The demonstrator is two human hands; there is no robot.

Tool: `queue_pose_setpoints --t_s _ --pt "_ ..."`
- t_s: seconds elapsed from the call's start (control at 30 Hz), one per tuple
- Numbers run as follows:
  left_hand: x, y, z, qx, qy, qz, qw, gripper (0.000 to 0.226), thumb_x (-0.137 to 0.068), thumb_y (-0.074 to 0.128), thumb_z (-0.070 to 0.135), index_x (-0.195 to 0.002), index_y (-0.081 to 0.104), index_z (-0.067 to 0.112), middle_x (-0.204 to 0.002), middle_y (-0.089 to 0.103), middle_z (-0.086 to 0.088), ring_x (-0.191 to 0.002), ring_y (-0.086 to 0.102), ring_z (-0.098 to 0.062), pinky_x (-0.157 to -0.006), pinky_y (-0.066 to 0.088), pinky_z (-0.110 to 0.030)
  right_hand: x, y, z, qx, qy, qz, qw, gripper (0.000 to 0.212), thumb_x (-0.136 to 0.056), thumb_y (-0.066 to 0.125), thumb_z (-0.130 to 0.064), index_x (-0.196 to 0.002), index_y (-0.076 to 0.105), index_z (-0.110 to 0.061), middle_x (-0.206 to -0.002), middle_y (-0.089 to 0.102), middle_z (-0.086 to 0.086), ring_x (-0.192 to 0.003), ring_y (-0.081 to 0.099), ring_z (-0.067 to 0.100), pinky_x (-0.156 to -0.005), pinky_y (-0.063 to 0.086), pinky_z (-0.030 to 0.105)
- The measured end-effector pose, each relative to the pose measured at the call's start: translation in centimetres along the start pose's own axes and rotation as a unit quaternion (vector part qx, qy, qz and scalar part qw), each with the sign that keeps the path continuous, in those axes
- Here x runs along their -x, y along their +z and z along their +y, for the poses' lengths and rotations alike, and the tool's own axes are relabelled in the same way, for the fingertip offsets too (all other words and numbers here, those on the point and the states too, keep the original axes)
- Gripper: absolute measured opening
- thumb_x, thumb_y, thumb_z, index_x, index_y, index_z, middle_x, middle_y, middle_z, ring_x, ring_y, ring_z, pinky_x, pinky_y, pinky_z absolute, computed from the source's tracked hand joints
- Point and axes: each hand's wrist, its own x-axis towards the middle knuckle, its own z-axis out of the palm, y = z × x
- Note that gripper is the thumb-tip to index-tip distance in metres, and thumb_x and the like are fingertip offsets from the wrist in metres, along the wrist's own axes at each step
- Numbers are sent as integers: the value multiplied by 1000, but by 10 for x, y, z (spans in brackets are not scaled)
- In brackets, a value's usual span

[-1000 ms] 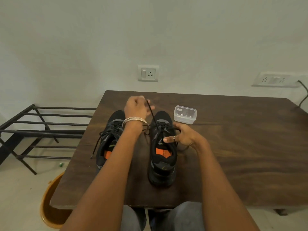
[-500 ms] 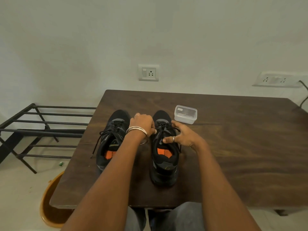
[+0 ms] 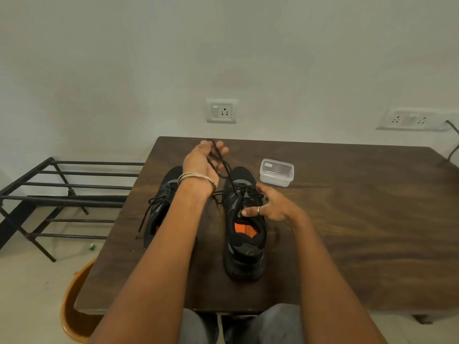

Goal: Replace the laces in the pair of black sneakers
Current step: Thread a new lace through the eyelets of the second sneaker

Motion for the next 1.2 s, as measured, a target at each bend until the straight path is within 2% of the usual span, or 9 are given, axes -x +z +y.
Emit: queue_pose_setpoints --t_s 0.1,0.17,0.33,0.43,0.53,0.7,0.87,1.07,1.2 --pt "0 2 -1 27 0 -7 1000 21 -101 42 18 -85 54 13 -53 51 5 -38 42 -8 -57 43 -29 7 -1 -7 -2 7 -3 1000 151 -21 85 -74 -153 28 -29 -150 38 8 -136 40 31 -113 37 51" --pt "-2 -4 -6 -151 39 -17 988 15 -98 49 20 -93 62 14 -61 51 4 -43 42 -6 -56 46 -27 13 -1 -11 1 4 -6 1000 149 -25 86 -69 -154 26 -26 -152 35 9 -138 38 31 -114 35 51" --pt "-6 -20 -20 -752 132 -123 634 14 -83 72 29 -97 73 24 -99 69 6 -92 63 -12 -89 52 -30 10 -2 -10 39 -12 3 999 123 -57 88 -55 -156 21 -24 -157 30 4 -144 26 30 -116 26 57" --pt "-5 -19 -23 -826 41 -123 548 16 -85 71 28 -87 73 13 -92 68 -4 -84 64 -22 -83 55 -36 11 -1 -11 57 -11 6 998 125 -54 85 -60 -155 22 -25 -157 29 1 -145 25 29 -116 23 58" --pt "-7 -21 -24 -787 43 -81 610 24 -89 65 30 -80 68 8 -92 67 -11 -84 64 -29 -81 55 -38 15 -1 -13 42 -10 1 999 141 -33 77 -72 -155 23 -27 -157 32 -1 -144 27 29 -116 22 60" --pt "-8 -20 -13 -491 19 69 868 19 -90 58 19 -82 67 3 -83 63 -15 -74 57 -29 -67 46 -35 17 -1 -16 23 1 -11 1000 148 -26 78 -73 -155 21 -28 -158 31 -1 -145 27 29 -115 23 61" --pt "0 -17 -9 -240 -11 43 970 19 -93 51 7 -76 57 7 -80 67 -9 -72 63 -22 -41 36 -21 9 0 -8 -1 3 -16 1000 139 -23 81 -78 -147 33 -37 -148 44 -4 -139 36 28 -112 28 61" --pt "2 -18 -11 -250 -24 6 968 36 -94 58 32 -66 55 9 -58 63 -10 -54 61 -26 -72 53 -40 17 1 -13 -29 -18 -12 999 141 -33 86 -68 -154 26 -25 -153 37 -1 -141 33 26 -115 32 52" --pt "-4 -37 -23 -528 9 65 847 26 -91 59 35 -76 53 14 -69 69 -12 -55 66 -26 -63 59 -37 24 -2 -21 -29 -15 -16 999 140 -35 86 -64 -154 26 -24 -152 38 0 -140 36 27 -115 34 50"
